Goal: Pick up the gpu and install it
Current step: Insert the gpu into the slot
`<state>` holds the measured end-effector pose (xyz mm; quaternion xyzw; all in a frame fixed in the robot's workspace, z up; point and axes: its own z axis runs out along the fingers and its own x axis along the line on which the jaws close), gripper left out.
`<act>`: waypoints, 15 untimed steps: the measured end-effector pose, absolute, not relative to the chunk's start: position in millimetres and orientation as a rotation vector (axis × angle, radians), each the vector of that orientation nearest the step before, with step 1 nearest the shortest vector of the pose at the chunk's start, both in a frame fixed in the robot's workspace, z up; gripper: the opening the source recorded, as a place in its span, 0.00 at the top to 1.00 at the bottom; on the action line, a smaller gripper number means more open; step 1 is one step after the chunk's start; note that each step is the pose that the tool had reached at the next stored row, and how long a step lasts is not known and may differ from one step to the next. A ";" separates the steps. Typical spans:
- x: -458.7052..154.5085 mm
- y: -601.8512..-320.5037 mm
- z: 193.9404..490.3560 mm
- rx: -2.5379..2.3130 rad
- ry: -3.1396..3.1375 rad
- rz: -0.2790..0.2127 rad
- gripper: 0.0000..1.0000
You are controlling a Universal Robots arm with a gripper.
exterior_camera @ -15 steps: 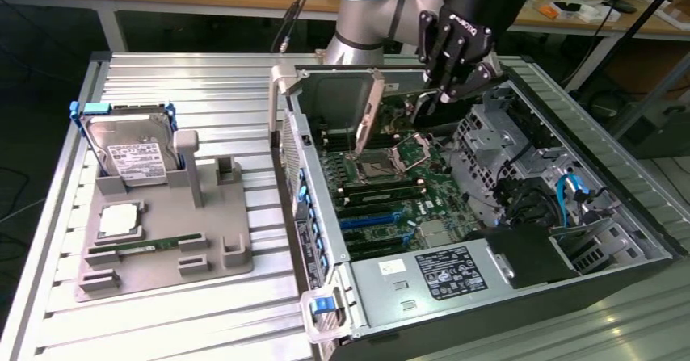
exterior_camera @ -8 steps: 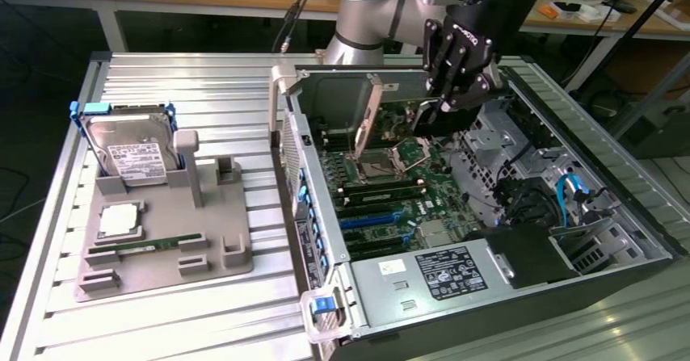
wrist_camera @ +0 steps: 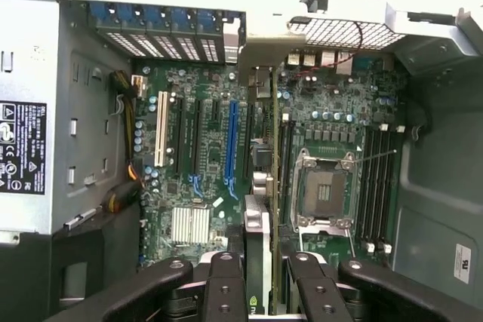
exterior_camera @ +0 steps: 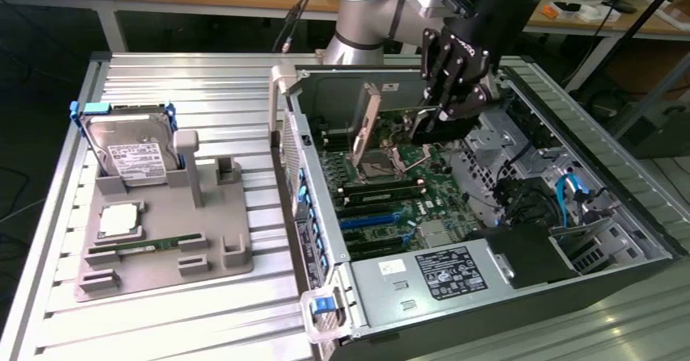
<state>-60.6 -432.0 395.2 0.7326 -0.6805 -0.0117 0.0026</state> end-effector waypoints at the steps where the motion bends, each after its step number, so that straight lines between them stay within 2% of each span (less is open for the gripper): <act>1: -61.2 -432.0 393.3 2.296 -2.136 -0.037 0.73; 15: -64.3 -433.3 365.7 2.292 -2.151 -0.025 0.73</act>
